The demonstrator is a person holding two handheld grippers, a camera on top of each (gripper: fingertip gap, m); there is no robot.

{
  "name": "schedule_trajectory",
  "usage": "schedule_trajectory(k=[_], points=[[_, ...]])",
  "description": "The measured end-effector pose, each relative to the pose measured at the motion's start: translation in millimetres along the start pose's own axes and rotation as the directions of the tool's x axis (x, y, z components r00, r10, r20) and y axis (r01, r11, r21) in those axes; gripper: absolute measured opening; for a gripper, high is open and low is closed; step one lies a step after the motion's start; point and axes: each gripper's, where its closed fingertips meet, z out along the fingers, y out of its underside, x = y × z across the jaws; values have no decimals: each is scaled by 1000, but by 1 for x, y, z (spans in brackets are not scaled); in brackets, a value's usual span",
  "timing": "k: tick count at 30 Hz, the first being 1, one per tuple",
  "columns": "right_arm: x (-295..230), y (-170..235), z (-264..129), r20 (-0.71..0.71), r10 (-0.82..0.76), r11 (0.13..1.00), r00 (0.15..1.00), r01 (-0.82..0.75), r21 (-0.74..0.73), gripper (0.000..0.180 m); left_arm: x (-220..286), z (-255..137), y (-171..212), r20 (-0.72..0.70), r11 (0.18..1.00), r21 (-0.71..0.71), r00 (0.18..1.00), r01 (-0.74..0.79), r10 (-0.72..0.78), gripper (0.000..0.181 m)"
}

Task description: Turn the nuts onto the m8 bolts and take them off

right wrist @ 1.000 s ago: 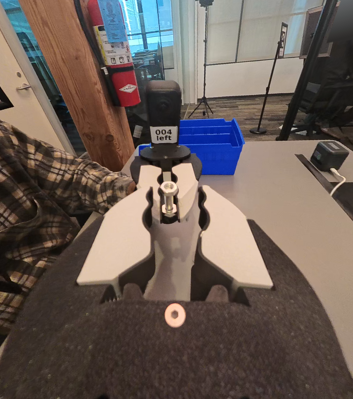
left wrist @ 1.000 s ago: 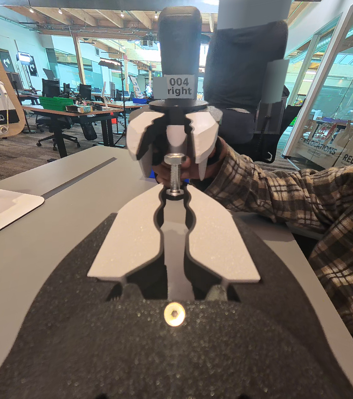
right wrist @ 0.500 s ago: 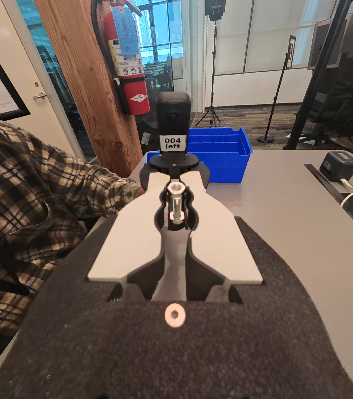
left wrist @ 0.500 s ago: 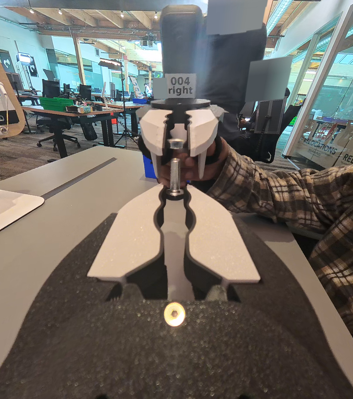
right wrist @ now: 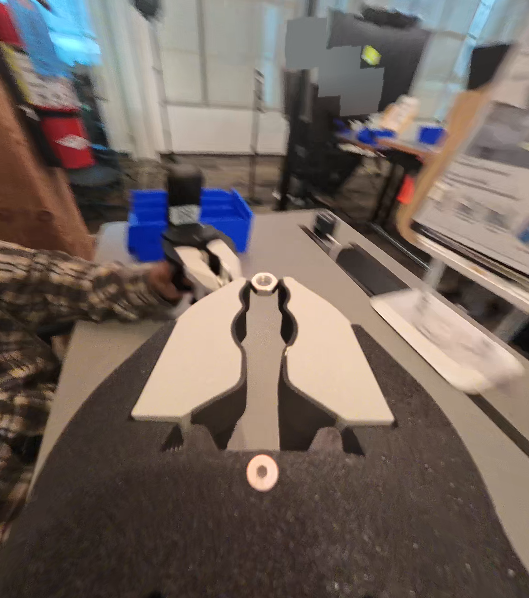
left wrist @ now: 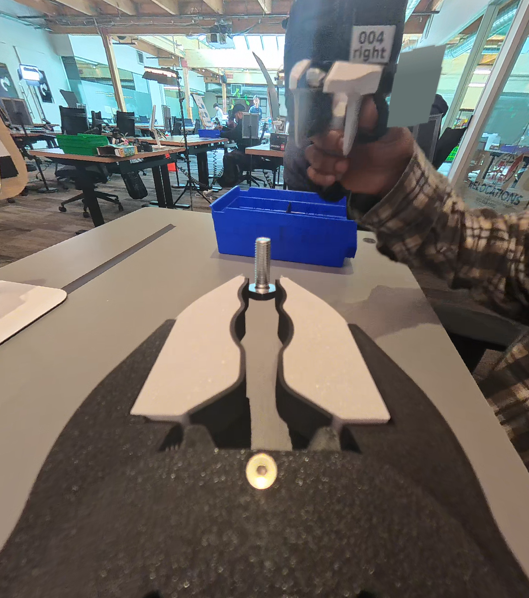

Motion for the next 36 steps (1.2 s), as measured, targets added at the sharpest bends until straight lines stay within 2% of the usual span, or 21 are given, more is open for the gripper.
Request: schedule_trajectory(k=[2, 5, 7, 9, 12, 16, 18, 21, 24, 27, 29, 31, 33, 36], points=[[28, 20, -59, -207, -8, 992, 978, -19, -125, 16, 2, 1, -1, -2, 1000, 0, 1000, -6, 6, 14], [69, 67, -164, -505, -12, 946, 863, -154, -285, 16, 5, 2, -1, -8, 1000, 2, 1000, -10, 10, 14], [81, 108, -223, -630, 28, 898, 776, -297, -326, 16, 6, 4, 0, -11, 1000, -1, 1000, -12, 12, 14], [81, 149, -260, -692, 91, 846, 716, -422, -325, 16, 7, 5, 2, -8, 1000, -15, 1000, -27, 26, 14], [78, 201, -285, -733, 120, 768, 669, -530, -359, 16, 7, 7, 6, 3, 998, -35, 999, -52, 52, 14], [74, 241, -294, -749, 127, 676, 651, -609, -415, 17, 6, 9, 11, 2, 998, -47, 999, -47, 47, 14], [75, 247, -297, -755, 99, 650, 648, -617, -444, 31, 5, 8, 11, 2, 998, -47, 999, -46, 46, 14], [81, 225, -295, -760, 71, 687, 646, -584, -432, 34, 4, 7, 10, 4, 998, -39, 999, -43, 43, 14], [86, 158, -271, -755, 65, 820, 653, -466, -332, 34, 3, 5, 7, 4, 999, -22, 1000, -30, 30, 14], [66, 69, -201, -634, 39, 971, 773, -179, -158, 34, 3, 4, 4, -2, 1000, -3, 1000, -12, 12, 14], [37, 28, -138, -481, 28, 999, 876, -42, -18, 33, 3, 4, 4, -5, 1000, -1, 1000, -9, 9, 14], [5, 8, -75, -299, 23, 994, 954, 10, 108, 35, 4, 5, 5, -8, 1000, -5, 1000, -11, 11, 14], [-21, 4, -16, -115, 23, 982, 993, -2, 187, 35, 6, 8, 7, -15, 1000, -12, 1000, -8, 8, 14], [-41, 25, 57, 73, 37, 986, 997, -49, 159, 35, 9, 10, 10, -26, 1000, -20, 1000, -9, 8, 14]])
